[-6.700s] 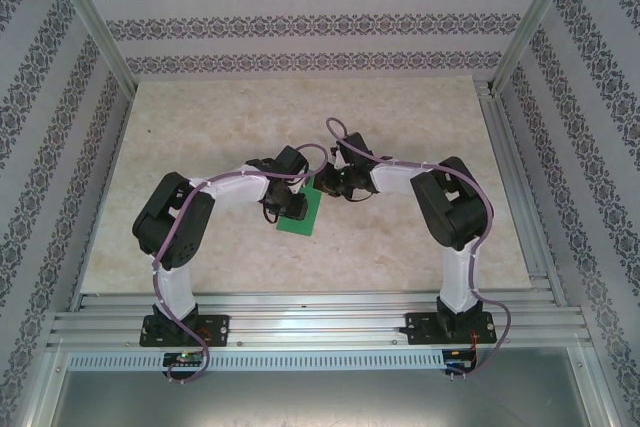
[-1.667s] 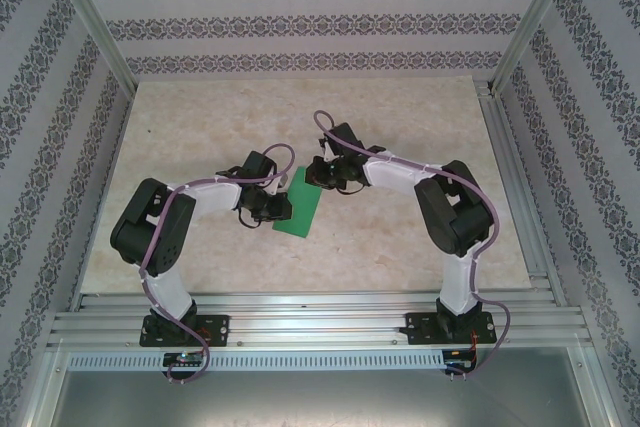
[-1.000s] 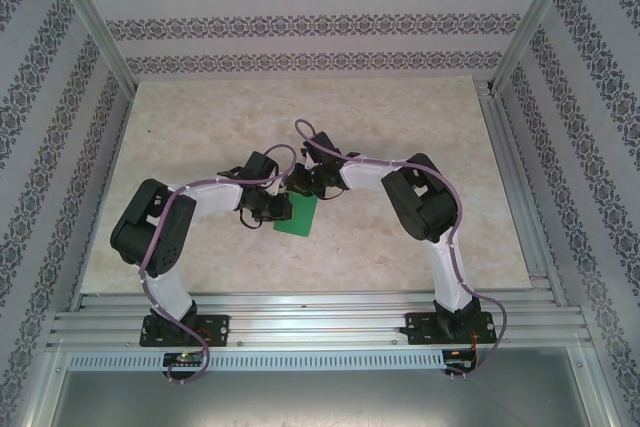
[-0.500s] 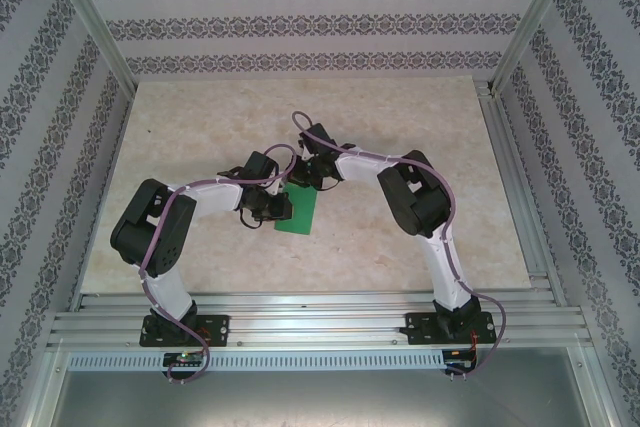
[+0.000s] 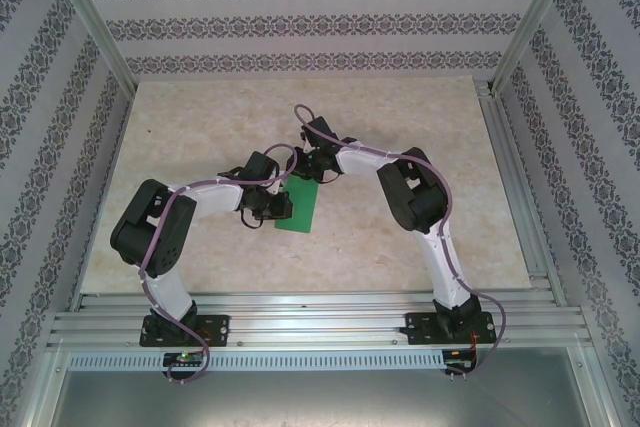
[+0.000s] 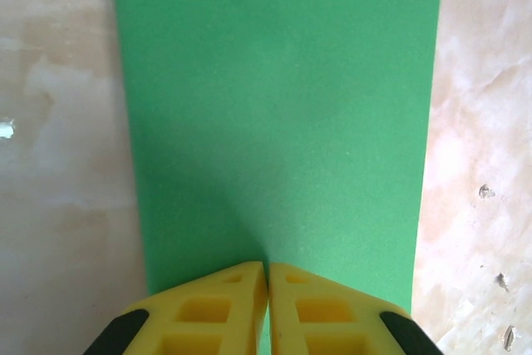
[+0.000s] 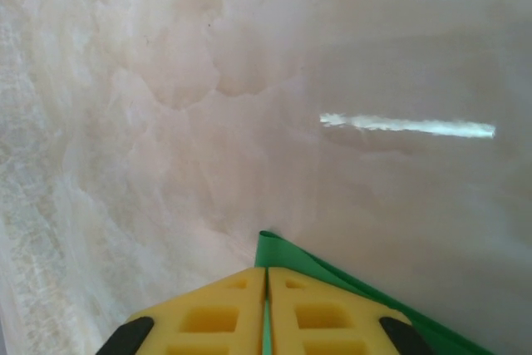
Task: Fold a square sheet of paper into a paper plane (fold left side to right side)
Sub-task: Fold the square sheet of paper in half at the center of the table, then hold the square sheet of paper at the center of the table.
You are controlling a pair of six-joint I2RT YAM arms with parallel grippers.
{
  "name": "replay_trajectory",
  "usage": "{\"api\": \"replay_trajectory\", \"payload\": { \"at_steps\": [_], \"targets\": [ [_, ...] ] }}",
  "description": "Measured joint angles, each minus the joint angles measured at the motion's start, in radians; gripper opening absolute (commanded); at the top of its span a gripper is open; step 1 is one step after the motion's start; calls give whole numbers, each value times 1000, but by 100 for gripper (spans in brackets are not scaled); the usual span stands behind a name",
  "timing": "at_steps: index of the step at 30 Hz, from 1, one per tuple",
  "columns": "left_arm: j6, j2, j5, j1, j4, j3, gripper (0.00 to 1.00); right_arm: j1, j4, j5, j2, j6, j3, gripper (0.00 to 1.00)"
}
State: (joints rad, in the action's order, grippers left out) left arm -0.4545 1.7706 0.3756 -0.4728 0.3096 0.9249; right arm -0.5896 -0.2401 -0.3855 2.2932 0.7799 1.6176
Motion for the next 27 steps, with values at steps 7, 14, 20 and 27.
{"api": "replay_trajectory", "payload": {
  "at_steps": [7, 14, 20, 27],
  "targets": [
    [0, -2, -5, -2, 1, 0, 13, 51, 21, 42, -255, -23, -236, 20],
    [0, -2, -5, -2, 1, 0, 13, 19, 113, 21, -315, -4, -346, 13],
    [0, -2, -5, -2, 1, 0, 13, -19, 137, -6, -213, 13, -350, 12],
    [0, -6, -7, -2, 5, 0, 14, -22, 134, -10, -193, 11, -341, 12]
  ]
}}
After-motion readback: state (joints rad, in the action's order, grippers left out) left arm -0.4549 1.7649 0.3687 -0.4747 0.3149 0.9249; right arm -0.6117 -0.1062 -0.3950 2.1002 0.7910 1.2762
